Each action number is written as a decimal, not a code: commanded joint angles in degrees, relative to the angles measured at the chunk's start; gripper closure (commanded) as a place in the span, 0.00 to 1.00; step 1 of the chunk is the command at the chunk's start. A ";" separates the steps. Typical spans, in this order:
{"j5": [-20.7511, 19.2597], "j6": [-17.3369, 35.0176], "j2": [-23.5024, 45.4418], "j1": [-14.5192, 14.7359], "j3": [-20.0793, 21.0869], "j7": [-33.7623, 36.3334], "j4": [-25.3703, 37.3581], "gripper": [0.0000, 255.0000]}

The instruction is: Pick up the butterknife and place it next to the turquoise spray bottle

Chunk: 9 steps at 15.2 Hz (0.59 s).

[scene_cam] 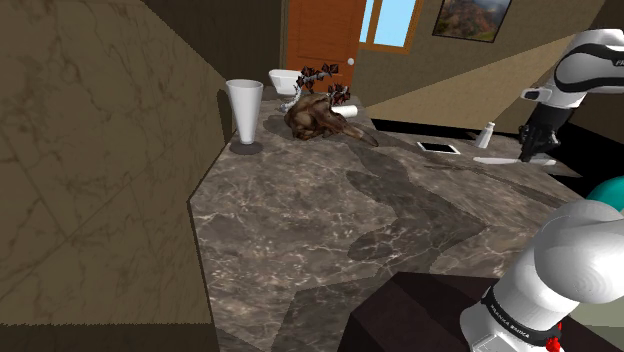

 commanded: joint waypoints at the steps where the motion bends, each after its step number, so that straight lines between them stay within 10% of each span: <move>1: -0.68 1.35 -0.10 -0.19 -0.79 0.18 -1.33 1.00; 9: -3.23 7.16 0.74 0.01 -4.66 1.12 -5.81 1.00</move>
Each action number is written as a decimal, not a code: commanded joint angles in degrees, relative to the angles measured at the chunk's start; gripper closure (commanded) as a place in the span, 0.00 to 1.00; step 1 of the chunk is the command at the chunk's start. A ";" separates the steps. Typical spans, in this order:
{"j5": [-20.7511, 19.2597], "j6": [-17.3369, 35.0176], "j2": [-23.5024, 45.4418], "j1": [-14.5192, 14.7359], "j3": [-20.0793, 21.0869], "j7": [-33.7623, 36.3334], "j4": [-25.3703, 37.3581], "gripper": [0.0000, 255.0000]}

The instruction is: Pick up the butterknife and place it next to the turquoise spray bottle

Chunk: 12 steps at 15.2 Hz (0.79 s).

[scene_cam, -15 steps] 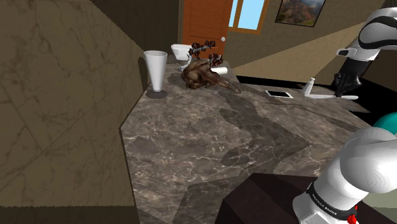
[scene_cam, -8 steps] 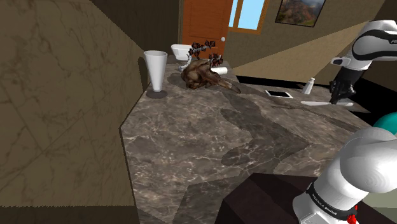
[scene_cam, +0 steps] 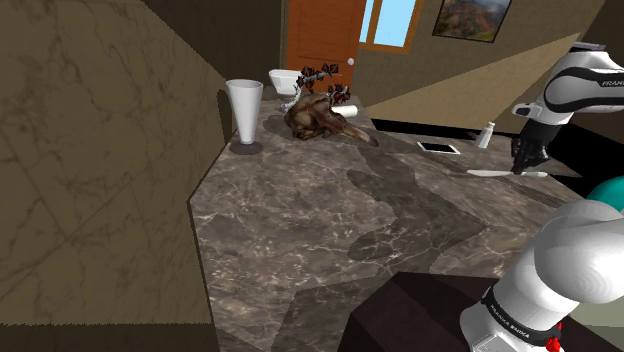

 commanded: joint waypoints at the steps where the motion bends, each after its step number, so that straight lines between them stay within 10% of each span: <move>1: -0.76 1.67 0.24 0.02 -1.09 0.30 -1.29 1.00; 10: -1.32 2.93 0.56 0.17 -2.02 0.50 -2.11 1.00; 11: -1.32 2.93 0.56 0.17 -2.02 0.50 -2.11 0.00; 12: -1.32 2.93 0.56 0.17 -2.02 0.50 -2.11 0.00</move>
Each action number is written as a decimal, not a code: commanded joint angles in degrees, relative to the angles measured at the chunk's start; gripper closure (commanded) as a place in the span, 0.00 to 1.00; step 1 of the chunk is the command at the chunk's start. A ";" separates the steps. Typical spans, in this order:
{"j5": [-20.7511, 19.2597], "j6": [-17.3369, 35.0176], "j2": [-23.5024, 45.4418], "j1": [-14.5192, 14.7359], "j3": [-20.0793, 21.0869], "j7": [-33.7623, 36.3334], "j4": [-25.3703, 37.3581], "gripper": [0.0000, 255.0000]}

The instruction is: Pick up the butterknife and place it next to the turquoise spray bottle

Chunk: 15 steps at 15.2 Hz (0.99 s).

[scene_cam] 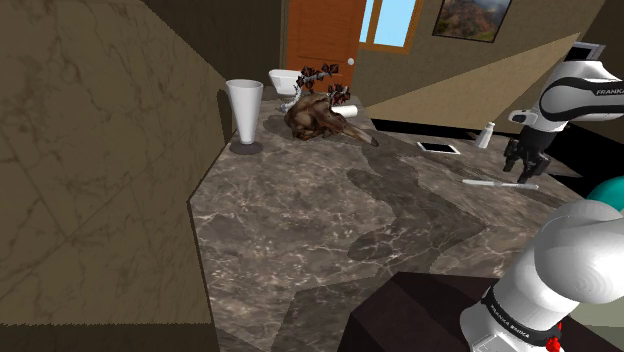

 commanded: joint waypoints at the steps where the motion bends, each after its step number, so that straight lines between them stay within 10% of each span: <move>1: 0.00 0.00 0.00 0.00 0.00 0.00 0.00 0.00; 15: 3.20 -6.95 -1.26 -0.40 5.04 -0.85 4.92 0.00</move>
